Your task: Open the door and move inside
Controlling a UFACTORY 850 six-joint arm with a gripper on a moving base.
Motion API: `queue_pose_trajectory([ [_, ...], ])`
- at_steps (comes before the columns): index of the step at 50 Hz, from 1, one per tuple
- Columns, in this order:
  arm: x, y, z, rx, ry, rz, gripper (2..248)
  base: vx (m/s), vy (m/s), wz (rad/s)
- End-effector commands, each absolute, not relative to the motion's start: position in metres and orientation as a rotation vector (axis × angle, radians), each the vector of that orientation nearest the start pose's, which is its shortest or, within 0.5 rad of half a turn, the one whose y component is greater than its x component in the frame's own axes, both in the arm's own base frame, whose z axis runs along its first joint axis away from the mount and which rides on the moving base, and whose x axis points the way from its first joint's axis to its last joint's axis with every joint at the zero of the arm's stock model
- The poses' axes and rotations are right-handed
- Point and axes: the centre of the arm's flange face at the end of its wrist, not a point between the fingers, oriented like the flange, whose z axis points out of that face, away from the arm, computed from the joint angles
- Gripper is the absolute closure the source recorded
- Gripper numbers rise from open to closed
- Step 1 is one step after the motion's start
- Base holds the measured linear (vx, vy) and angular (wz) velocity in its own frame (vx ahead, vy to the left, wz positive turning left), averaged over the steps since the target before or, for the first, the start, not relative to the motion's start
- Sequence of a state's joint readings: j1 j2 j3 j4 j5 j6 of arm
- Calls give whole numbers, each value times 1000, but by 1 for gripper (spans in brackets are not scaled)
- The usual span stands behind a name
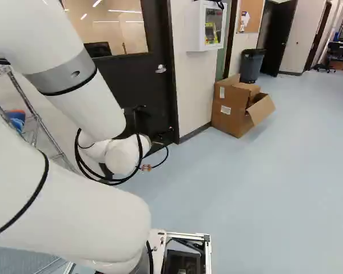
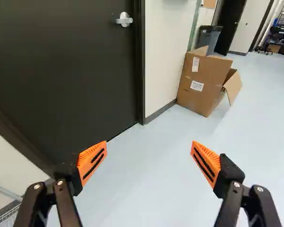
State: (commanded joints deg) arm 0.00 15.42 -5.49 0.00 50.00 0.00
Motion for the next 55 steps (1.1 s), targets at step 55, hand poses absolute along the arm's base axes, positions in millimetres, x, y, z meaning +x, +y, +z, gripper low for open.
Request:
queue_pose_trajectory([
  [55,274,0,366,-2559,0,-1822,3,213,-29,84],
])
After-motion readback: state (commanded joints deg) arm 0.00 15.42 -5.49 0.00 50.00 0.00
